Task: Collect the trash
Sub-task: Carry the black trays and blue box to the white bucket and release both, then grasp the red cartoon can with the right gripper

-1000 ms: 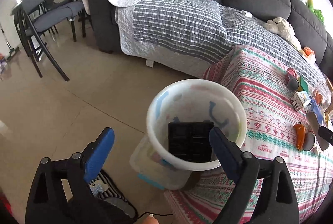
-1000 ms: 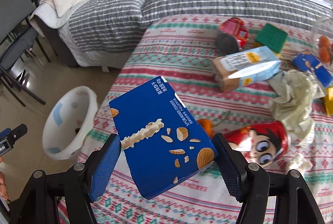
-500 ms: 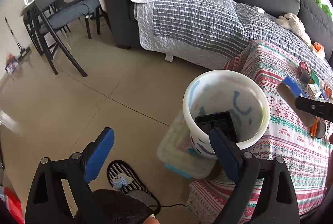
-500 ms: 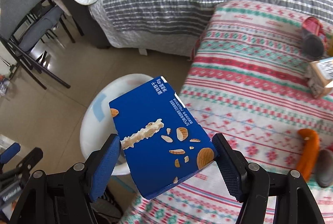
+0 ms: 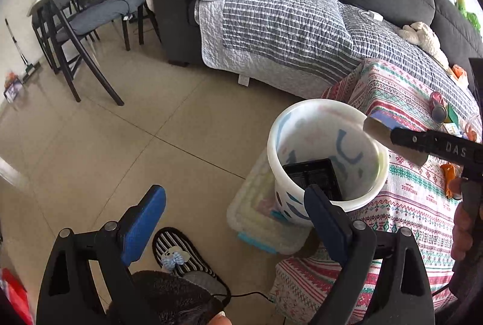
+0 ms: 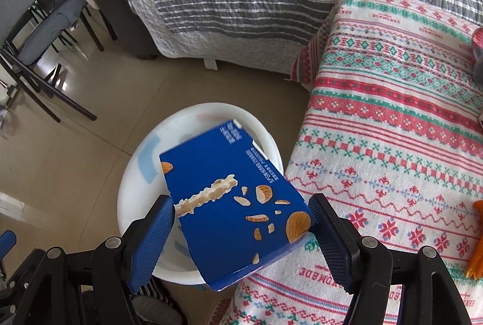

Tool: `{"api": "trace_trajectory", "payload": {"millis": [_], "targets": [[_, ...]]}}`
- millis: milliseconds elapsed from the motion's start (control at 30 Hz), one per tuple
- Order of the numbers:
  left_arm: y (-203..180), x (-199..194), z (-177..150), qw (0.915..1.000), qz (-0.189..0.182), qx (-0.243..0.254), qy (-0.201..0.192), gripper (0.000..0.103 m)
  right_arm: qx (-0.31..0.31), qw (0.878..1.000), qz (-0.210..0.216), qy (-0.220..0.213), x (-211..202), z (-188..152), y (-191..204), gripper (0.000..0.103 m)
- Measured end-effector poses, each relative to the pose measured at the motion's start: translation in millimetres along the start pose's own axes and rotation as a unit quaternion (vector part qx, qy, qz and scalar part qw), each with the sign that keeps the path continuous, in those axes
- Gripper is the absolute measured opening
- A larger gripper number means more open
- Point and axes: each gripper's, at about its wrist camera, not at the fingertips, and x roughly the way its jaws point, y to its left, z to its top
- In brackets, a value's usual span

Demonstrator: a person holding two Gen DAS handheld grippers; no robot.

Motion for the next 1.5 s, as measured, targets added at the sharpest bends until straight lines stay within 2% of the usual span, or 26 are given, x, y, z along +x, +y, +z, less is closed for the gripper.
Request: {"api": "trace_trajectory", "payload": {"millis": [33, 133, 333, 633, 867, 1200, 1367, 1500], "targets": [[0, 0, 0, 1.0, 0.0, 0.0, 0.001, 0.095, 0.0, 1.0, 0.002, -0.004, 0, 2, 1, 0.079], [-2, -1, -1, 1.0, -0.001, 0.002, 0.002, 0.095, -0.006, 1.0, 0.008, -0.009, -3, 4, 2, 0.092], [-7, -1, -1, 0.9999, -0.005, 0.009, 0.006, 0.095, -0.024, 1.0, -0.006, -0.013, -14, 1, 1, 0.092], [-19, -2, -1, 0.9996, -0.019, 0.013, 0.015, 0.095, -0.008, 1.0, -0.013, -0.025, -44, -10, -35, 0.092], [-40, -1, -1, 0.9989, -0.025, 0.032, 0.022, 0.095, 0.001, 0.998, -0.049, -0.03, -76, -24, -87, 0.092], [-80, 0, 0, 0.996, -0.053, 0.059, 0.041, 0.095, 0.072, 0.99, -0.114, -0.044, -111, -49, -188, 0.094], [-107, 1, 1, 0.994, -0.063, 0.076, 0.048, 0.095, 0.121, 0.985, -0.122, -0.03, -116, -61, -230, 0.094], [-128, 2, 4, 0.9924, -0.07, 0.089, 0.048, 0.095, 0.118, 0.986, -0.114, -0.018, -111, -62, -241, 0.094]]}}
